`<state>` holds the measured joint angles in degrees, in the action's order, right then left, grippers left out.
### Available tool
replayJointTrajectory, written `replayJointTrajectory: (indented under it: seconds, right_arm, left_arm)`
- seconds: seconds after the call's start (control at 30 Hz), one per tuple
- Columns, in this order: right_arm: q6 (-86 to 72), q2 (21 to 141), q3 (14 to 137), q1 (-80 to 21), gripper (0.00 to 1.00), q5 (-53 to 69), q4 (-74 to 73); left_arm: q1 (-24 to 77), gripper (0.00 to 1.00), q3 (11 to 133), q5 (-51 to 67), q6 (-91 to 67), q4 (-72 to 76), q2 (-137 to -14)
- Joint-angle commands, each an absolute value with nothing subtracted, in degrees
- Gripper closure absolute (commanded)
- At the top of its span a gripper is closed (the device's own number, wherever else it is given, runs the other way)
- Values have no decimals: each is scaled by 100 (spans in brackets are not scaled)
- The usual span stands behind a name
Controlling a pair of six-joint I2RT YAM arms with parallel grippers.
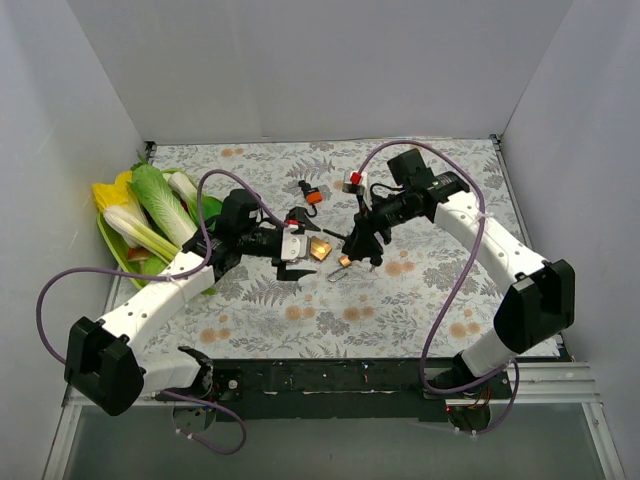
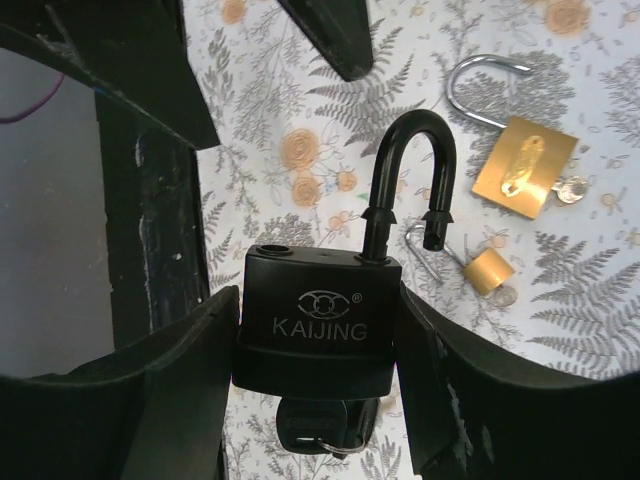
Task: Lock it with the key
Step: Lock the lock.
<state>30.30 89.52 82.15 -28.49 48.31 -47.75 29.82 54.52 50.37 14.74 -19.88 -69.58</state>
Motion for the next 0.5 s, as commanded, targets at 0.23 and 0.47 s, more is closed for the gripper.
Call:
replayJointTrajectory:
  seconds: [0.23, 0.47]
  right_arm:
    - [3243, 8130, 7902, -3269, 99, 5423, -4658]
    - [3156, 7981, 7814, -3471, 99, 5440, -4597]
  left_arm:
    - [3524, 15, 5467, 4685, 1767, -1644, -7013]
    - [3709, 28, 5476, 4553, 1591, -1635, -7119]
